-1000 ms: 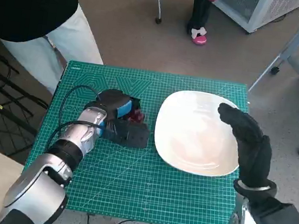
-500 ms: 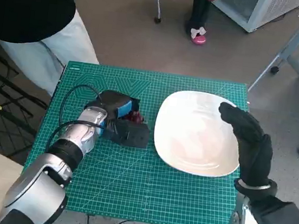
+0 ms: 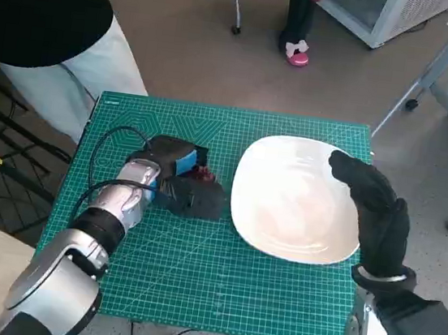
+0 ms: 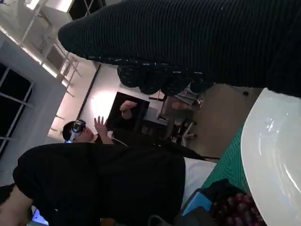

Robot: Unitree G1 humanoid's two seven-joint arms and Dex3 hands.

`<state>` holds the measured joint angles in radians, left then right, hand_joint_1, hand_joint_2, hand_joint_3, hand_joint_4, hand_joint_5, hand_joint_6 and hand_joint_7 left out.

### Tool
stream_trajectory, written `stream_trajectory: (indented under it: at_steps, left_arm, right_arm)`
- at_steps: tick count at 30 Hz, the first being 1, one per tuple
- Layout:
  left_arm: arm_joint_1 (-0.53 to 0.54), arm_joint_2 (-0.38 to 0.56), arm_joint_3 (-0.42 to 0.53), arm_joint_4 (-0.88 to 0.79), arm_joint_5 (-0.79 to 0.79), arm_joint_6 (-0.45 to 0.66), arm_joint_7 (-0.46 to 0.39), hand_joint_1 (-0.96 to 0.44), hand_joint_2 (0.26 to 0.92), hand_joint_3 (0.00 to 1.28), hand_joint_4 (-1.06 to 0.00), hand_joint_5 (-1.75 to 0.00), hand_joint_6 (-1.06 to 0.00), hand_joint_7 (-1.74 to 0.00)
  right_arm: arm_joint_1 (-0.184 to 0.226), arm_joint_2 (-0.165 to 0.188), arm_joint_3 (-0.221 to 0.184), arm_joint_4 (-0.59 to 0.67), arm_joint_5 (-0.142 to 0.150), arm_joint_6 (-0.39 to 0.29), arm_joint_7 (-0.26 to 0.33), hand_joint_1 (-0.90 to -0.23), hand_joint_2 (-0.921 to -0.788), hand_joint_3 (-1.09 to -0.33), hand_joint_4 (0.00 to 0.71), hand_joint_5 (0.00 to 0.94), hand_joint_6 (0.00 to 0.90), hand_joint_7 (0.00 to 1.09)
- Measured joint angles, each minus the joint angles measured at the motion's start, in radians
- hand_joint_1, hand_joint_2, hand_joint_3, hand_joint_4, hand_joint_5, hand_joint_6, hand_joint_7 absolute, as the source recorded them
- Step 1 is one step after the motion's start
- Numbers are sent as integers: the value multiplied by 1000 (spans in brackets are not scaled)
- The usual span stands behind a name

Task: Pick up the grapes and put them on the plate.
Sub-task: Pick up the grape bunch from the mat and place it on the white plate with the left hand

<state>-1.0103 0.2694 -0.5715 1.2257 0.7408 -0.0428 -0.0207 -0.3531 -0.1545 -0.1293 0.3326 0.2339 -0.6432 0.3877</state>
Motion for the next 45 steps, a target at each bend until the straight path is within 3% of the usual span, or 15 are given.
stream_trajectory:
  at_steps: [10,20,37,45]
  left_arm:
    - [0,1,4,-3,-5,0,0,1,920,81,-675,-1257,-620,-1090]
    - [4,27,5,-95,-3,0,-4,2,921,124,-591,-1219,-599,-1235]
    - [149,166,130,-667,-24,64,-87,3,921,141,-603,-1234,-549,-1255]
    - [220,203,189,-873,-26,93,-105,3,921,119,-605,-1198,-595,-1240]
  right_arm:
    - [-2,0,-3,3,4,-2,2,-614,-921,-877,426,7,75,417]
    - [-5,-1,-6,14,7,-8,12,-611,-921,-877,426,6,74,421]
    - [-9,-2,-8,12,7,-6,12,-608,-921,-879,426,5,71,427]
    - [-10,-2,-7,11,7,-2,12,-608,-921,-879,427,5,69,430]
